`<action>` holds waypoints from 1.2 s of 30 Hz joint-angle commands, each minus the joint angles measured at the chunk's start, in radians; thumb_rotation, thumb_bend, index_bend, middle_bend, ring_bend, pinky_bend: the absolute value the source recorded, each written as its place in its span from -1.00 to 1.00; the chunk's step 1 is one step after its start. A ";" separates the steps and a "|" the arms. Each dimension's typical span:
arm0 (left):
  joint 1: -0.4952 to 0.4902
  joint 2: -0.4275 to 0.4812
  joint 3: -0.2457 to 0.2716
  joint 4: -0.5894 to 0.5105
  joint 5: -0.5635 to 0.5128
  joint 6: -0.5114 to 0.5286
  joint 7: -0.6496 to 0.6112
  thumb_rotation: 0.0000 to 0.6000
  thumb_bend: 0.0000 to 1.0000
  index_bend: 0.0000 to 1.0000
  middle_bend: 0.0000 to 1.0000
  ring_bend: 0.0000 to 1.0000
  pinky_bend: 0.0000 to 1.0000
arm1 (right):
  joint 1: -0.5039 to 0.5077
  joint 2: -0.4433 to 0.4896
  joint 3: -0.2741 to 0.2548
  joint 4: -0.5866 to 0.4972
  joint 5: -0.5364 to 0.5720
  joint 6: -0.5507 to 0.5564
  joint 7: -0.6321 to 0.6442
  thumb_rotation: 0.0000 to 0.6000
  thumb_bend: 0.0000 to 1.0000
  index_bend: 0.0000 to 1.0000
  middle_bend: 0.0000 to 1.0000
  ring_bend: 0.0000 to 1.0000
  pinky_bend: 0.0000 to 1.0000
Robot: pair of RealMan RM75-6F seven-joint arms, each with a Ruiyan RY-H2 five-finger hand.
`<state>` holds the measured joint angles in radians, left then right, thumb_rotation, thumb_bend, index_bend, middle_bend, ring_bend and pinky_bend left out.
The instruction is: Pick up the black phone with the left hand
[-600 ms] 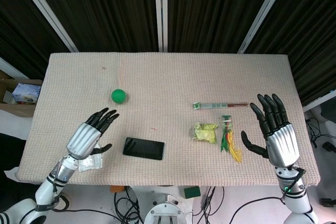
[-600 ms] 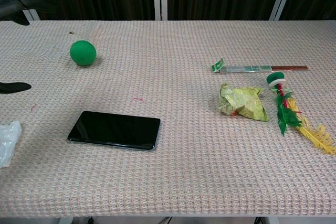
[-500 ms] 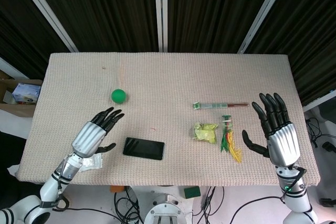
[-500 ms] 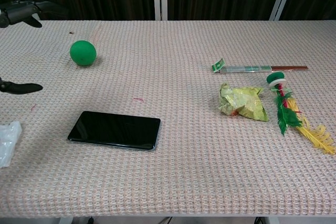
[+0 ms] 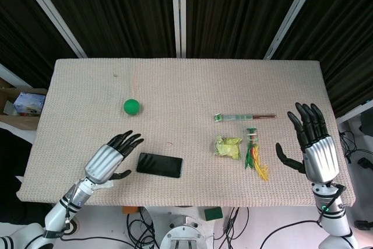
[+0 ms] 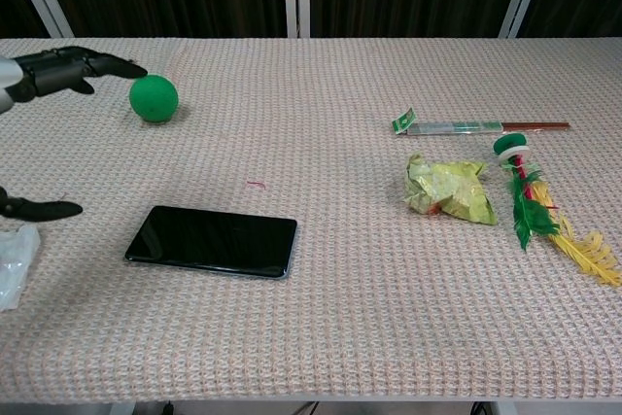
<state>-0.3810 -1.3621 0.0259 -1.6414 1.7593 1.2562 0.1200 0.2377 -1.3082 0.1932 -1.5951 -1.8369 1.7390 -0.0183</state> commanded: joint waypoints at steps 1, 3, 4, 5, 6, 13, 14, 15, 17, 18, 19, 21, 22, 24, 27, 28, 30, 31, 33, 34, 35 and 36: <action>-0.012 -0.027 0.022 0.001 0.002 -0.046 0.032 1.00 -0.64 -0.59 -0.68 -0.83 -0.55 | -0.006 0.008 -0.002 0.006 0.012 0.005 0.011 0.54 -0.13 -1.00 -1.00 -1.00 -1.00; -0.024 -0.058 0.021 0.013 -0.014 -0.081 0.060 1.00 -0.57 -0.46 -0.58 -0.75 -0.46 | -0.012 0.014 -0.006 0.012 0.021 0.007 0.016 0.54 -0.13 -1.00 -1.00 -1.00 -1.00; -0.030 -0.070 0.020 0.019 -0.020 -0.097 0.076 1.00 -0.56 -0.43 -0.54 -0.73 -0.42 | -0.014 0.016 -0.008 0.015 0.025 0.009 0.018 0.53 -0.13 -1.00 -1.00 -1.00 -1.00; -0.039 -0.089 0.018 0.026 -0.026 -0.116 0.097 1.00 -0.55 -0.43 -0.52 -0.72 -0.40 | -0.018 0.020 -0.009 0.019 0.031 0.012 0.023 0.53 -0.13 -1.00 -1.00 -1.00 -1.00; -0.047 -0.103 0.016 0.031 -0.030 -0.130 0.112 1.00 -0.56 -0.42 -0.51 -0.72 -0.39 | -0.021 0.022 -0.010 0.022 0.036 0.014 0.027 0.53 -0.13 -1.00 -1.00 -1.00 -1.00; -0.106 -0.197 0.000 0.056 -0.074 -0.232 0.154 1.00 -0.55 -0.44 -0.48 -0.71 -0.39 | -0.028 0.035 -0.012 0.043 0.062 0.019 0.058 0.53 -0.13 -1.00 -1.00 -1.00 -1.00; -0.112 -0.205 -0.003 0.062 -0.081 -0.241 0.159 1.00 -0.55 -0.44 -0.48 -0.71 -0.39 | -0.029 0.035 -0.013 0.046 0.062 0.019 0.060 0.53 -0.13 -1.00 -1.00 -1.00 -1.00; -0.120 -0.214 -0.008 0.070 -0.089 -0.252 0.170 1.00 -0.55 -0.45 -0.48 -0.71 -0.39 | -0.029 0.036 -0.015 0.050 0.063 0.019 0.063 0.53 -0.13 -1.00 -1.00 -1.00 -1.00; -0.126 -0.223 -0.013 0.079 -0.100 -0.258 0.186 1.00 -0.55 -0.45 -0.48 -0.71 -0.39 | -0.030 0.036 -0.018 0.056 0.063 0.021 0.067 0.54 -0.13 -1.00 -1.00 -1.00 -1.00; -0.128 -0.227 -0.014 0.085 -0.106 -0.258 0.198 1.00 -0.55 -0.45 -0.48 -0.71 -0.39 | -0.031 0.036 -0.019 0.059 0.064 0.022 0.069 0.54 -0.13 -1.00 -1.00 -1.00 -1.00; -0.128 -0.228 -0.015 0.088 -0.112 -0.258 0.208 1.00 -0.55 -0.46 -0.48 -0.71 -0.39 | -0.032 0.037 -0.020 0.062 0.064 0.023 0.071 0.54 -0.13 -1.00 -1.00 -1.00 -1.00; -0.126 -0.231 -0.016 0.095 -0.130 -0.259 0.234 1.00 -0.55 -0.46 -0.48 -0.71 -0.39 | -0.032 0.038 -0.020 0.065 0.065 0.025 0.075 0.53 -0.13 -1.00 -1.00 -1.00 -1.00; -0.126 -0.232 -0.015 0.096 -0.138 -0.262 0.244 1.00 -0.55 -0.47 -0.48 -0.71 -0.39 | -0.032 0.038 -0.021 0.067 0.065 0.026 0.076 0.53 -0.13 -1.00 -1.00 -1.00 -1.00; -0.127 -0.235 -0.014 0.101 -0.153 -0.268 0.264 1.00 -0.55 -0.47 -0.48 -0.71 -0.39 | -0.030 0.037 -0.021 0.069 0.065 0.026 0.078 0.53 -0.12 -1.00 -1.00 -1.00 -1.00; -0.131 -0.246 -0.018 0.117 -0.161 -0.262 0.297 1.00 -0.55 -0.47 -0.48 -0.71 -0.39 | -0.028 0.034 -0.026 0.071 0.061 0.024 0.075 0.53 -0.12 -1.00 -1.00 -1.00 -1.00; -0.132 -0.250 -0.019 0.121 -0.164 -0.259 0.303 1.00 -0.55 -0.48 -0.48 -0.71 -0.39 | -0.028 0.034 -0.028 0.071 0.059 0.023 0.073 0.53 -0.12 -1.00 -1.00 -1.00 -1.00; -0.134 -0.253 -0.021 0.127 -0.168 -0.254 0.315 1.00 -0.55 -0.48 -0.48 -0.71 -0.39 | -0.028 0.033 -0.031 0.071 0.056 0.023 0.067 0.53 -0.12 -1.00 -1.00 -1.00 -1.00; -0.134 -0.254 -0.021 0.129 -0.171 -0.253 0.321 1.00 -0.55 -0.48 -0.48 -0.71 -0.39 | -0.027 0.033 -0.031 0.070 0.056 0.023 0.065 0.53 -0.12 -1.00 -1.00 -1.00 -1.00; -0.136 -0.253 -0.019 0.129 -0.184 -0.260 0.329 1.00 -0.55 -0.49 -0.48 -0.71 -0.39 | -0.027 0.033 -0.032 0.069 0.056 0.022 0.063 0.53 -0.11 -1.00 -1.00 -1.00 -1.00; -0.138 -0.251 -0.018 0.126 -0.189 -0.265 0.327 1.00 -0.55 -0.49 -0.48 -0.71 -0.39 | -0.026 0.032 -0.032 0.068 0.056 0.021 0.062 0.53 -0.11 -1.00 -1.00 -1.00 -1.00; -0.141 -0.250 -0.018 0.124 -0.193 -0.268 0.320 1.00 -0.55 -0.49 -0.48 -0.71 -0.39 | -0.025 0.032 -0.032 0.068 0.056 0.021 0.062 0.53 -0.11 -1.00 -1.00 -1.00 -1.00; -0.143 -0.248 -0.018 0.123 -0.194 -0.268 0.312 1.00 -0.55 -0.48 -0.47 -0.71 -0.39 | -0.025 0.031 -0.033 0.068 0.056 0.021 0.061 0.53 -0.11 -1.00 -1.00 -1.00 -1.00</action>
<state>-0.5206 -1.6124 0.0075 -1.5162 1.5683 0.9899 0.4397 0.2130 -1.2771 0.1606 -1.5273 -1.7812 1.7599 0.0433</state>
